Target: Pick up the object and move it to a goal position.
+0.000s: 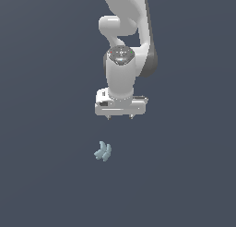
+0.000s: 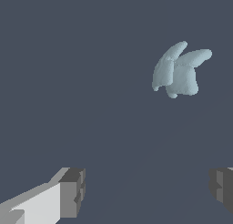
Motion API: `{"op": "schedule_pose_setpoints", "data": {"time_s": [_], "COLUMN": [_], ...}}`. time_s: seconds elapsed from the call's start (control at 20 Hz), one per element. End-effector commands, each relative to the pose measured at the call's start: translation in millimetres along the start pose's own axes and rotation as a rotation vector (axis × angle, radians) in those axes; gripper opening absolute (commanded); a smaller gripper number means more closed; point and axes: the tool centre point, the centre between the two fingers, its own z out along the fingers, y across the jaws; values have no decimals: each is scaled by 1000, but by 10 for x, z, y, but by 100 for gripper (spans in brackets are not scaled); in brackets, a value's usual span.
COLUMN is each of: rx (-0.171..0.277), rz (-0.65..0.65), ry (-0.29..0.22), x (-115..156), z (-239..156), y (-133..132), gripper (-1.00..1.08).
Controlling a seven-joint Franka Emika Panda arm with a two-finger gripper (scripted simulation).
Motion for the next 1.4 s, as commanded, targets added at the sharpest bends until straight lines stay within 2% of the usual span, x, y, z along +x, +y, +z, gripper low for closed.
{"op": "schedule_pose_setpoints", "data": {"time_s": [0.0,0.55,0.95,1.35], "rx": [0,15,15,14], "rz": [0,-30,6,103], "ry": [0,28,24,16], "x": [0,20,132,423], "z": [0,-127,-69,95], "y": [0,-175,-96,115], "gripper": [100,100,100,100]}}
